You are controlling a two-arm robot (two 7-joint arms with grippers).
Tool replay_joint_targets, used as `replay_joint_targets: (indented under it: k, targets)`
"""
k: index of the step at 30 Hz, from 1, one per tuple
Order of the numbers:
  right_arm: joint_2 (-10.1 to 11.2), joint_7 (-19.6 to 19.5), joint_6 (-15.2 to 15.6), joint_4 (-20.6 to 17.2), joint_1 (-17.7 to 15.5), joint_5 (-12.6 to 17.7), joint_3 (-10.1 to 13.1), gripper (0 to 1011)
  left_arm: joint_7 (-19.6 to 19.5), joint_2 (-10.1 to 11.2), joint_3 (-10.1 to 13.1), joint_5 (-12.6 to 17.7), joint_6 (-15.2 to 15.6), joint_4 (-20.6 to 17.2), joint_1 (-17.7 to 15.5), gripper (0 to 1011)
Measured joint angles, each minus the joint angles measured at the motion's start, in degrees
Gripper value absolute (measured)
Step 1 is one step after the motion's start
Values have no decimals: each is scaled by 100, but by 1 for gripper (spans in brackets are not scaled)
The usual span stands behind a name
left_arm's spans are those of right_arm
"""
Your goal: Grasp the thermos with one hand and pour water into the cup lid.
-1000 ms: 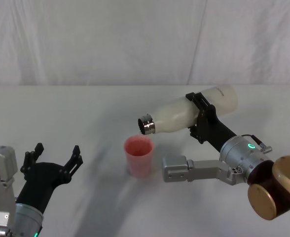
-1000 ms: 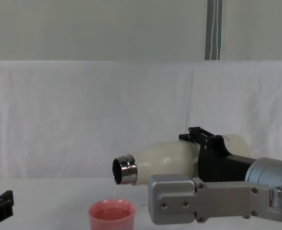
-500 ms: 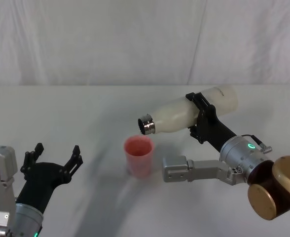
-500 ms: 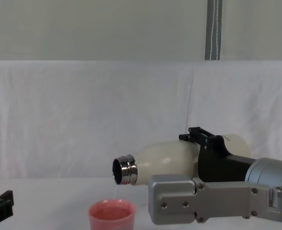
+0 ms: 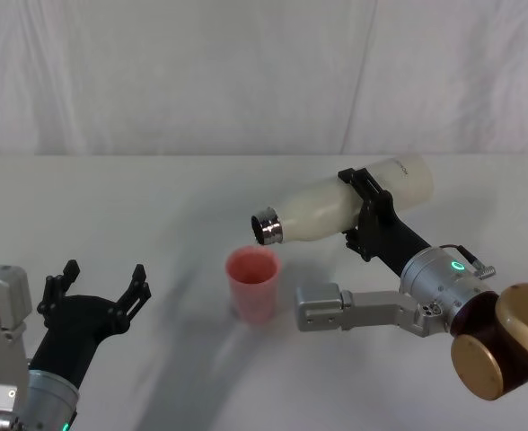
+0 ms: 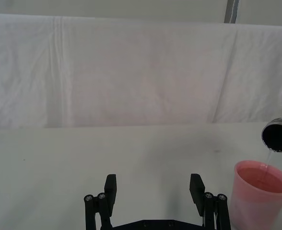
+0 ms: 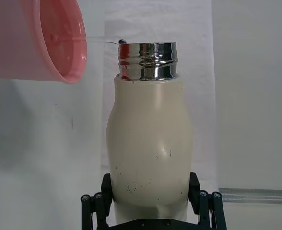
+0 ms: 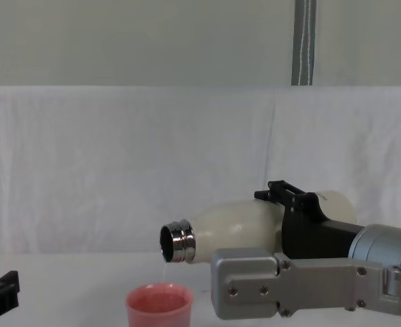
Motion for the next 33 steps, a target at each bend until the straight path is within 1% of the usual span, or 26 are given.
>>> replay_joint_targets:
  k: [28,33]
  targets:
    - [0,1,-1,0,0,3,0,950,0,0,0,0,0,0,0,1001]
    - [-17,20,-22,0,-29,108,39,950,0,0,0,0,0,0,0,1001]
